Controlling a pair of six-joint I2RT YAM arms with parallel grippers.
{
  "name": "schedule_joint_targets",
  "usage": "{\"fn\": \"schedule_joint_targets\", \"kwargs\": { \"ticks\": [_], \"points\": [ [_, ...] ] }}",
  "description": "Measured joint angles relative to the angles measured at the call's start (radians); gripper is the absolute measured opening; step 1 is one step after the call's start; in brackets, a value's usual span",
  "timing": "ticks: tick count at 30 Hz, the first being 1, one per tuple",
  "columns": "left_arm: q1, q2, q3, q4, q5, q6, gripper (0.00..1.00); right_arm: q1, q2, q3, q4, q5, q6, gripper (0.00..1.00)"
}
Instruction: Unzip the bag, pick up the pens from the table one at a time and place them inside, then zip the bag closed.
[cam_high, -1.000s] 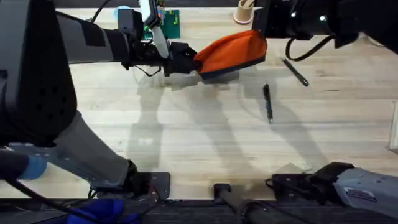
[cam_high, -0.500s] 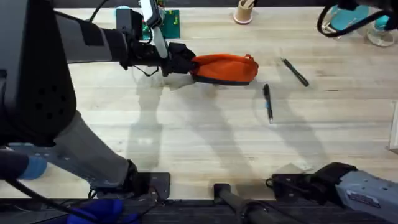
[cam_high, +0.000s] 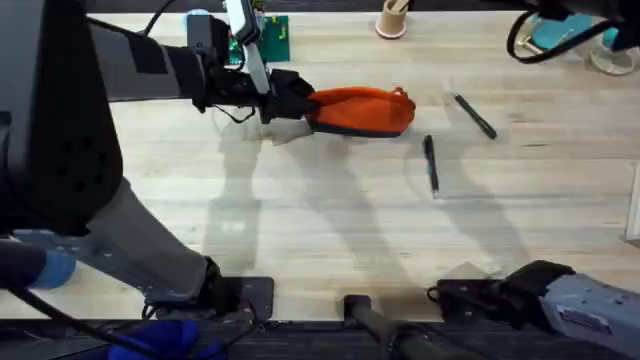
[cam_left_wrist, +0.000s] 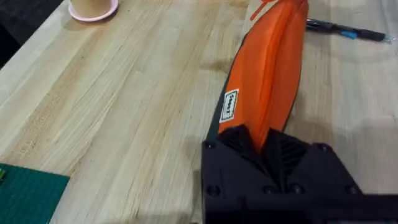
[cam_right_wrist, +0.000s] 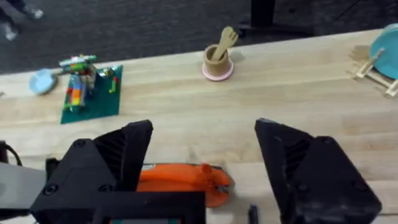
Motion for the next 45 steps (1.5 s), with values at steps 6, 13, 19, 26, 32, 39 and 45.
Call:
{"fn": "schedule_joint_targets", "kwargs": {
  "ticks": [6,13,19,26,32,39,45],
  "points": [
    [0.0,0.0,0.0,0.0,0.0,0.0,0.043,0.0,0.0,0.0,-0.107,0.0,0.0,0.996],
    [0.0,0.0,0.0,0.0,0.0,0.0,0.043,-0.075,0.0,0.0,-0.192,-0.099,-0.002,0.996],
    [0.0,0.0,0.0,0.0,0.0,0.0,0.043,-0.216,0.002,0.0,-0.191,-0.305,-0.054,0.996],
    [0.0,0.0,0.0,0.0,0.0,0.0,0.043,-0.287,0.078,0.0,-0.191,-0.482,-0.126,0.995],
    [0.0,0.0,0.0,0.0,0.0,0.0,0.043,-0.288,0.178,0.016,-0.221,-0.534,-0.131,0.996],
    [0.0,0.0,0.0,0.0,0.0,0.0,0.043,-0.288,0.323,0.206,-0.371,-0.552,-0.131,0.995],
    [0.0,0.0,0.0,0.0,0.0,0.0,0.043,-0.288,0.471,0.409,-0.539,-0.558,-0.131,0.996]
  ]
}}
